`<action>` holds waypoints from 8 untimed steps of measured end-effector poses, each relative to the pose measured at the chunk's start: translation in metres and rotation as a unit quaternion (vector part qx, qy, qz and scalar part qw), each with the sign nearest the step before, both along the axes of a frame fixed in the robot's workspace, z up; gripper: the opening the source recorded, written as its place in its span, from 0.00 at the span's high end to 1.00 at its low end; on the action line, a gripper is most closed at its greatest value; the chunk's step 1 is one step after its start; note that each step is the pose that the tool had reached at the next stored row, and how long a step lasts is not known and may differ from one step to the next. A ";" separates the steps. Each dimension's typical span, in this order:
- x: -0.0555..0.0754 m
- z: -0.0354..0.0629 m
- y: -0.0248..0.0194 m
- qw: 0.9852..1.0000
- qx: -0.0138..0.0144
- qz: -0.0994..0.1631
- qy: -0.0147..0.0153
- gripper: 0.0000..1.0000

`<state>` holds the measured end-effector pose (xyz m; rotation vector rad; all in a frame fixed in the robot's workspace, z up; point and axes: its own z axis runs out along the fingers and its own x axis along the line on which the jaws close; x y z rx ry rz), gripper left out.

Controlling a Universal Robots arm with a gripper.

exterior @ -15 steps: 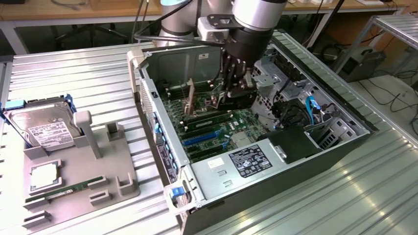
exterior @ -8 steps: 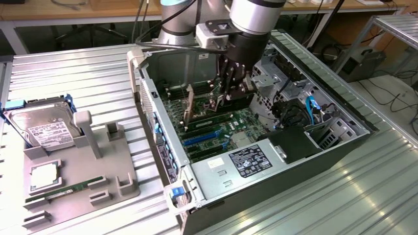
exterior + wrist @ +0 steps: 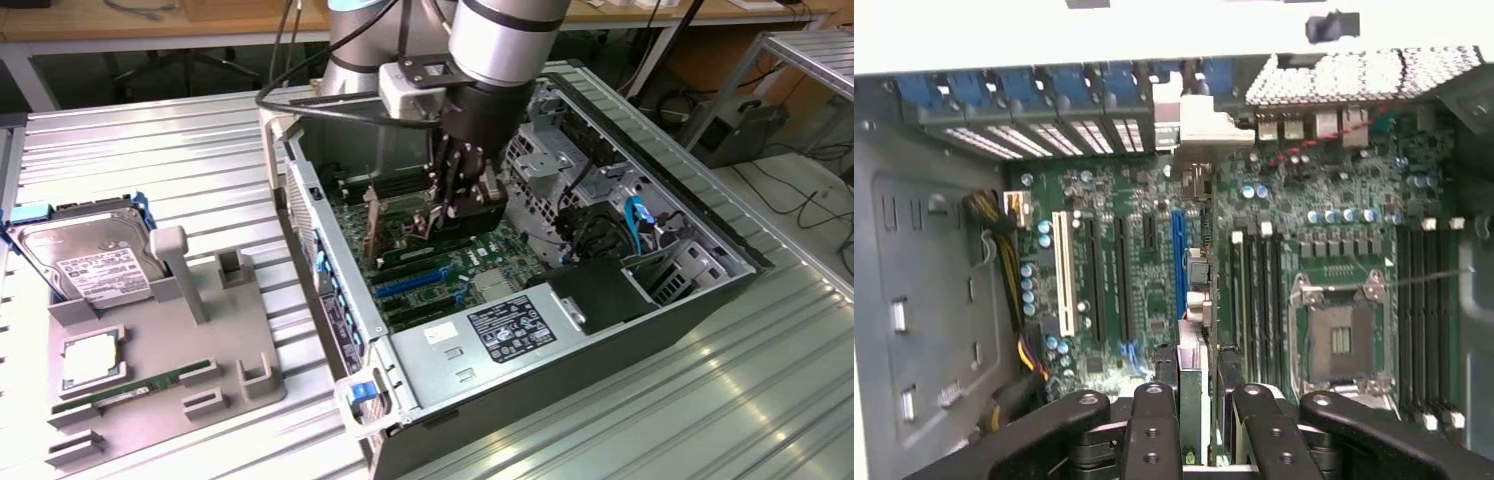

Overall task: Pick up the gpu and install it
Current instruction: 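Insert the gpu into the slot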

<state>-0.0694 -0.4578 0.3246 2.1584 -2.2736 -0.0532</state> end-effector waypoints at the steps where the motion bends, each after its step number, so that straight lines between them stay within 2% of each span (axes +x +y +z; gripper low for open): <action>1: -0.001 -0.0015 -0.0022 1.000 0.000 0.000 0.000 0.74; 3: -0.003 -0.0048 -0.0061 1.000 0.000 0.000 0.000 0.74; 8: -0.003 -0.0058 -0.0068 1.000 0.000 0.001 0.000 0.74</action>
